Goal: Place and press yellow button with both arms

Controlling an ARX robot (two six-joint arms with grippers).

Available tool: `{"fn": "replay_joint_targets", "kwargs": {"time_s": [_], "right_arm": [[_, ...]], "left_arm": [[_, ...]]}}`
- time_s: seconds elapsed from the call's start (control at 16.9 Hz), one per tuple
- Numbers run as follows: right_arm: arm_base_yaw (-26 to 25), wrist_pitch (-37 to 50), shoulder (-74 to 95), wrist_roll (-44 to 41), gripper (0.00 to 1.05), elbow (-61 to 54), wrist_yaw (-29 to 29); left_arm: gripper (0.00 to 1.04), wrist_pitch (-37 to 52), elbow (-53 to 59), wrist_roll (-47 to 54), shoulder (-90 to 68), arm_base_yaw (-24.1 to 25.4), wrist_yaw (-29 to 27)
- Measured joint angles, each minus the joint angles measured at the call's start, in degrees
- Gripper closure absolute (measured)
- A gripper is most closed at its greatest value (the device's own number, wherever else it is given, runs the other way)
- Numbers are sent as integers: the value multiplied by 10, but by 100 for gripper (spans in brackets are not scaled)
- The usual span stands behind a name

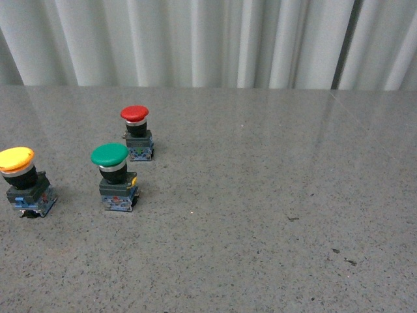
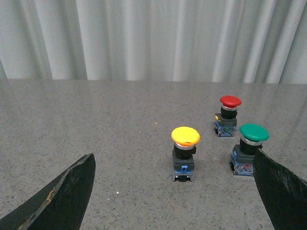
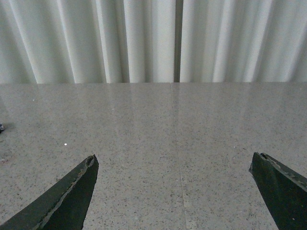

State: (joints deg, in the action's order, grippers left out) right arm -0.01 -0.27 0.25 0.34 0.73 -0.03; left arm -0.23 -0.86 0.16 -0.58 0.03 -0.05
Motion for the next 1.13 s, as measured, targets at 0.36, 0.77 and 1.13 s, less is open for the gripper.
{"fn": "replay_joint_targets", "kwargs": {"time_s": [0.36,0.77,1.13], "right_arm": [[0,0,0,0,6,0,0],[0,0,0,0,6,0,0],[0,0,0,0,6,0,0]], "left_arm": [[7,0,0,0,0,0,0],[7,0,0,0,0,0,0],[7,-36,-12,-8,-18,-24,-62]]}}
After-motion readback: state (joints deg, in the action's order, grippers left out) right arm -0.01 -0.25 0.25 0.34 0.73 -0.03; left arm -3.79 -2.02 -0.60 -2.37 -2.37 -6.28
